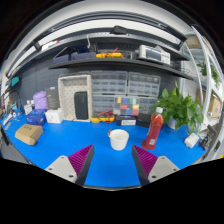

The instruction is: Pour water

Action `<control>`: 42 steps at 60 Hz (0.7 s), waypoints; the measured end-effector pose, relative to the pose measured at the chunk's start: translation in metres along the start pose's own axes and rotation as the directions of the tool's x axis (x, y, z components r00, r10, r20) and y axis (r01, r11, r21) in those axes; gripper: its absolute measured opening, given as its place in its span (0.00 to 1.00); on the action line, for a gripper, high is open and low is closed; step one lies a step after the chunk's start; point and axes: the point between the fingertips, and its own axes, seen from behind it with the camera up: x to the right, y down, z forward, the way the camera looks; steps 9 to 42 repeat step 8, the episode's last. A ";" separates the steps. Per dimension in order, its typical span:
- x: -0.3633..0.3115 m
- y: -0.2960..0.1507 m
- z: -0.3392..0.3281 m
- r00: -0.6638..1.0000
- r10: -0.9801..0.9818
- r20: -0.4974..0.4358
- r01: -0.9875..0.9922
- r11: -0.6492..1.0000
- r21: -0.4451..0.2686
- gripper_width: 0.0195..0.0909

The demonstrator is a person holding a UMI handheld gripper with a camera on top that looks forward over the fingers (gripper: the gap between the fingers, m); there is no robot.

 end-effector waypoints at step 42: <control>-0.029 -0.003 -0.007 0.998 -0.006 0.059 0.005 1.000 0.015 0.81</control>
